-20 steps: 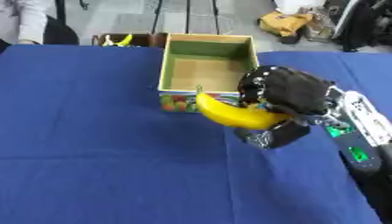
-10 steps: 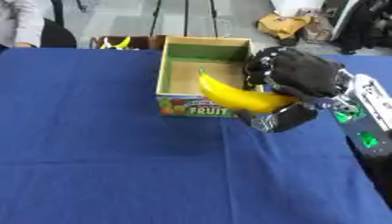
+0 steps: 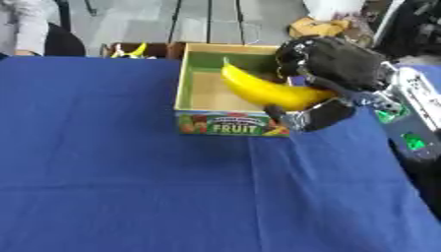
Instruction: Pick up objects on the table and place them in the box.
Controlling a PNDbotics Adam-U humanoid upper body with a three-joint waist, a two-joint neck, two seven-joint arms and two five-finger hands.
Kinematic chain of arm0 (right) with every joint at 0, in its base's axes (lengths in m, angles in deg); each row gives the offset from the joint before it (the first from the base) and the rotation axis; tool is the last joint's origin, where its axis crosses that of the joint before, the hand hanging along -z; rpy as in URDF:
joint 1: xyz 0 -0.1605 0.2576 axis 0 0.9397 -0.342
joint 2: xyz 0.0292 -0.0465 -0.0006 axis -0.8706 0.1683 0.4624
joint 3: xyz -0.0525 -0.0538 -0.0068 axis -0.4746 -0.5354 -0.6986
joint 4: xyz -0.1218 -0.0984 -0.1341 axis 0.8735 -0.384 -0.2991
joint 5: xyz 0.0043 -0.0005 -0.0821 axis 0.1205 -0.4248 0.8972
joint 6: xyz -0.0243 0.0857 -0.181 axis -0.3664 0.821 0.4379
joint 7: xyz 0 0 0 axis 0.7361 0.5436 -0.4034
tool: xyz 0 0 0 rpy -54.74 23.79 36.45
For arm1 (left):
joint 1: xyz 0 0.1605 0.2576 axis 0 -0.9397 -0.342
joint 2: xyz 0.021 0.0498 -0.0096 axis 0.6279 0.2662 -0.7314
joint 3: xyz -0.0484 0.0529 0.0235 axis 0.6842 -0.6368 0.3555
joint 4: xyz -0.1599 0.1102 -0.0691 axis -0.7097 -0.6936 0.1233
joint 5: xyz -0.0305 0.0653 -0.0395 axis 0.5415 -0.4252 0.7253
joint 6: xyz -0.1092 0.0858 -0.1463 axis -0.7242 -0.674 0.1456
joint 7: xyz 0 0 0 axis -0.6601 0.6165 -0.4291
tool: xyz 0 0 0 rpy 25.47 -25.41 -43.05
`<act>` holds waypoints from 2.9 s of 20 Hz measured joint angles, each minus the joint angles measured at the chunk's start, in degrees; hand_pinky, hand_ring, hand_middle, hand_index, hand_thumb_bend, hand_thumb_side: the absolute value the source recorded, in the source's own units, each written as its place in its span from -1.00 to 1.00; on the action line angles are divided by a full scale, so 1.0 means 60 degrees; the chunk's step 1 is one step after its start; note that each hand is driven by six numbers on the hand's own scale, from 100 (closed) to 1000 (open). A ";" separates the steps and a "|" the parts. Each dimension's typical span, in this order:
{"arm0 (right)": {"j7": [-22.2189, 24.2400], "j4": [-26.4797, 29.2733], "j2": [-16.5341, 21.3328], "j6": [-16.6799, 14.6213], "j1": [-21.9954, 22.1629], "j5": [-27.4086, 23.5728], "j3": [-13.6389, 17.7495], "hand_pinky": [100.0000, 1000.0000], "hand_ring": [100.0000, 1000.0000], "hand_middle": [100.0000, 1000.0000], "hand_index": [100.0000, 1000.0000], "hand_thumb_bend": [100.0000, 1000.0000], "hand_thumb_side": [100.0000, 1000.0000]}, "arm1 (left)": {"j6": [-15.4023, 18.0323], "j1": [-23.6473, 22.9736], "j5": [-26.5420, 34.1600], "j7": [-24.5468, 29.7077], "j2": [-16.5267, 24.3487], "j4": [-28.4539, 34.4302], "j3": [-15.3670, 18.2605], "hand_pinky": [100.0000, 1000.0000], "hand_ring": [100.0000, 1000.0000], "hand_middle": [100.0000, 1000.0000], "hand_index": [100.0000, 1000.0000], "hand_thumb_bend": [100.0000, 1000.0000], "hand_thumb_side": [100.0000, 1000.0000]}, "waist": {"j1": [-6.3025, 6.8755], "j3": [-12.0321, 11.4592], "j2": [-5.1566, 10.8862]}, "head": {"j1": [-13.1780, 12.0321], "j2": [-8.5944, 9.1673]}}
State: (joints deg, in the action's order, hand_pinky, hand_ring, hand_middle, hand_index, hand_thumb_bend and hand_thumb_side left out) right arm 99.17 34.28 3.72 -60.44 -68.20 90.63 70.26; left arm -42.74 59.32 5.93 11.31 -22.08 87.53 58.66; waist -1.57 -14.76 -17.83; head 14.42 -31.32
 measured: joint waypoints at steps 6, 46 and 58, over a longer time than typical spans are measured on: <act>-0.0113 -0.0594 0.0296 0.0136 -0.0380 -0.0060 0.0121 0.23 0.30 -0.26 -0.04 -1.00 0.54 | -0.0024 -0.0002 -0.0020 -0.0003 -0.0172 0.0000 0.0003 -0.06 0.38 0.08 0.33 -1.00 1.00 | -0.0003 -0.0184 -0.0145 | 0.0220 0.0142; -0.1970 -0.4963 0.1105 -0.0205 -0.2023 0.1297 0.0410 0.22 0.26 -0.32 -0.08 -1.00 0.55 | -0.0020 0.0165 -0.0052 0.0021 -0.0792 0.0000 0.0056 -0.07 0.39 0.07 0.32 -1.00 1.00 | -0.0097 -0.1785 -0.0999 | 0.2362 0.1090; -0.2315 -0.5931 0.1106 -0.0481 -0.2296 0.1541 0.0462 0.21 0.24 -0.35 -0.10 -1.00 0.57 | -0.0002 0.0270 -0.0052 0.0033 -0.0884 0.0000 0.0059 -0.07 0.39 0.06 0.32 -1.00 1.00 | -0.0116 -0.2184 -0.1265 | 0.2923 0.1298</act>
State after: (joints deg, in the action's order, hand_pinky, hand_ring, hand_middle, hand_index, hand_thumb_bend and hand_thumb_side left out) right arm 85.28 -1.30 10.36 -63.32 -81.98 99.88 73.03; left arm -42.75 60.95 5.62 11.51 -27.38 87.53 59.01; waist -2.26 -27.86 -25.42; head 31.96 -23.53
